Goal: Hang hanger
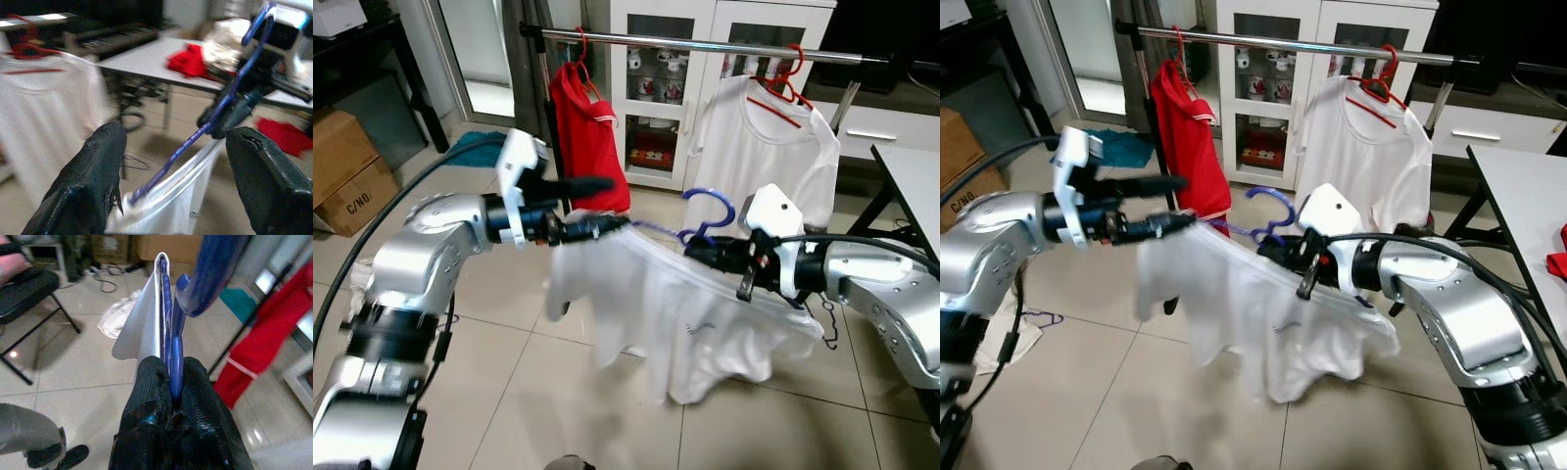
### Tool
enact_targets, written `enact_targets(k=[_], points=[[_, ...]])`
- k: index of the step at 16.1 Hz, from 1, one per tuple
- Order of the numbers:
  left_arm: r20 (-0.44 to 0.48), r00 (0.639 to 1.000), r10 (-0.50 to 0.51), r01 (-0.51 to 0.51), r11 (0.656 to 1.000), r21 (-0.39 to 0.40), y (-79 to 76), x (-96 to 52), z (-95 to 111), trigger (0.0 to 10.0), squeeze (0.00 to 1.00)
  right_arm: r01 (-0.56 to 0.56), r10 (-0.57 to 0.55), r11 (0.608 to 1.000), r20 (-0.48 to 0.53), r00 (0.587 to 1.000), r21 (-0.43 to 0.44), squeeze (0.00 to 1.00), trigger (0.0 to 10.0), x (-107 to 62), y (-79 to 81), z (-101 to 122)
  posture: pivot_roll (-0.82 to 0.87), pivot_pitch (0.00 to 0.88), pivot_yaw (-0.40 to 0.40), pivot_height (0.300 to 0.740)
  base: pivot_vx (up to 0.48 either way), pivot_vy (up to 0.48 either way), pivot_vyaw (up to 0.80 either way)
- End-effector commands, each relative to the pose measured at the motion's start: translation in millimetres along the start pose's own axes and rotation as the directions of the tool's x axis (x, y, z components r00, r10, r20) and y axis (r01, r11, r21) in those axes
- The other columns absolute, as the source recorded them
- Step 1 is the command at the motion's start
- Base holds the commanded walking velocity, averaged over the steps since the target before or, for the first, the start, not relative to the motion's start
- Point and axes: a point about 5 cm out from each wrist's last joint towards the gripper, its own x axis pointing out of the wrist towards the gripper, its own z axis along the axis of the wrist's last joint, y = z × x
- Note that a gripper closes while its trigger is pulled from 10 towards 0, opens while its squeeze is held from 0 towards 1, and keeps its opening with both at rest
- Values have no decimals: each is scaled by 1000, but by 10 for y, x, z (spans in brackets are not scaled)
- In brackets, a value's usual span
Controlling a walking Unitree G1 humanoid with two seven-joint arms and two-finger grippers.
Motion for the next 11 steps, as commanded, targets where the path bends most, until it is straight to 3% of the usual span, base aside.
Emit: enact_targets(k=[1, 3, 5, 8, 9, 10, 11], points=[[-34, 997, -67, 68, 997, 21, 6, 13, 33, 10000, 0, -49, 50, 998, 17, 999, -43, 0, 10000, -4, 58, 67, 0, 0, 32, 740, 0, 0, 0], [-110, 973, -202, 209, 977, 50, 7, 106, 81, 10000, 0, -90, 90, 992, -9, 996, -94, 0, 10000, 1, 75, 99, -5, 0, 45, 740, 0, 0, 0], [-198, 943, -267, 288, 954, 83, 14, 176, 66, 10000, 0, -107, 103, 987, -31, 994, -121, 0, 10000, 2, 72, 108, -7, 0, 48, 740, 0, 0, 0], [-262, 879, -398, 424, 905, 45, -18, 313, 37, 10000, 0, -136, 127, 980, -71, 989, -143, 0, 10000, 10, 76, 111, -11, 0, 54, 740, 0, 0, 0], [-288, 859, -424, 450, 893, 28, -29, 341, 6, 5412, 0, -141, 130, 979, -79, 988, -149, 0, 10000, 18, 73, 115, -12, 0, 57, 740, 0, 0, 0], [-316, 846, -430, 460, 887, 25, -24, 360, -26, 0, 0, -145, 133, 978, -83, 988, -153, 0, 10000, 27, 71, 121, -12, 0, 57, 740, 0, 0, 0], [-342, 836, -428, 465, 885, 29, -8, 370, -49, 0, 0, -150, 138, 976, -84, 987, -158, 0, 10000, 33, 71, 135, -14, 0, 60, 740, 0, 0, 0]])
